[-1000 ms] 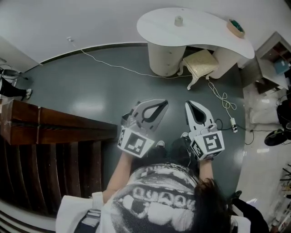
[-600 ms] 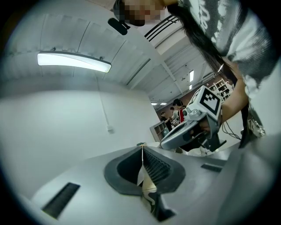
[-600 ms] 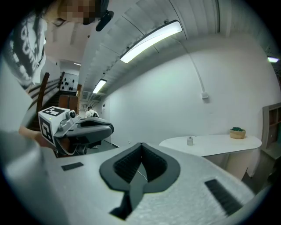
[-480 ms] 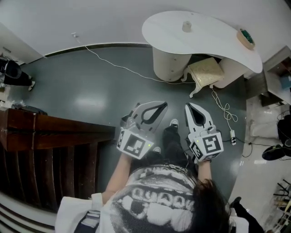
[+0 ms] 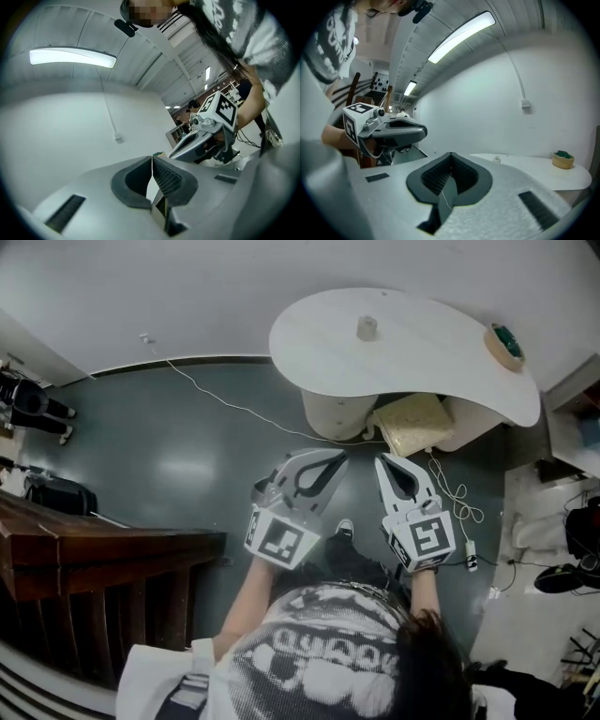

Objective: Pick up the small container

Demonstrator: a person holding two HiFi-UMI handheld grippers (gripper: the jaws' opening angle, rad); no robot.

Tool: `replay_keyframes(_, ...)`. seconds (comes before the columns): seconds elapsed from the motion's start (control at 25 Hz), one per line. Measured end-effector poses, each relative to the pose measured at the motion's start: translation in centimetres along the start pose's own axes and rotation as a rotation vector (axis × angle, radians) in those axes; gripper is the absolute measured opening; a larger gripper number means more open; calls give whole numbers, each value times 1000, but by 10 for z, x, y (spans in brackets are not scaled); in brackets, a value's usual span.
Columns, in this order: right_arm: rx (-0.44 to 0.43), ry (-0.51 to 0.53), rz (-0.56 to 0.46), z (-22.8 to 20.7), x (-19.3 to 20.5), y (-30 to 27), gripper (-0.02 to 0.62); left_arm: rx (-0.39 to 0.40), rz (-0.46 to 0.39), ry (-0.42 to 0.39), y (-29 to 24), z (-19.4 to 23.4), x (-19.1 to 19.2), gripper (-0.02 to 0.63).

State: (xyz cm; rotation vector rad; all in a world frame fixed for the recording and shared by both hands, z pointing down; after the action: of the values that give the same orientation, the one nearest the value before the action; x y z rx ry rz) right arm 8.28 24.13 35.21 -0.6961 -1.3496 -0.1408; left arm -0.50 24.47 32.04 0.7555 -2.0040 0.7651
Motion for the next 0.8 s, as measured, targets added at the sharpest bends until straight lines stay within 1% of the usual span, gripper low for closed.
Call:
replay_keyframes(0.16,-24,-4,1,-40,2,-17,0,1,13,-18,-43,6,-6,6)
replay_keyframes(0.32,-46,-17,-9,-67,4,-28,0,4,41,-26,-69,7,-7,6)
replay_keyframes(0.48,-63,-36,-17,-81,6,-37,0,6,66,-50,-84,10,-7,6)
replay_keyframes(0.64,-76,-50,-21,-87,6,-46,0,2,82,-51,-92,16,-4,6)
replay_keyframes(0.8,-80,-62,-19,-94,4,-59,0,16,102,-65,-100,21,1,6)
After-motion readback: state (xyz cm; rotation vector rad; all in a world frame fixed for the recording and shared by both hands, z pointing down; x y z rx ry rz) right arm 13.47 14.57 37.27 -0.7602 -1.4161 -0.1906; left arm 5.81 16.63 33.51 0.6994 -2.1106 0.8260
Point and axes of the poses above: the fingertips, and each gripper's own axes: y backward along the fingers, z to its left, x out of its underside, the point moved 3 cm from there along y, backward along the fingers, and after that the axes turned 14 degrees about z, right-handed, at the moved point
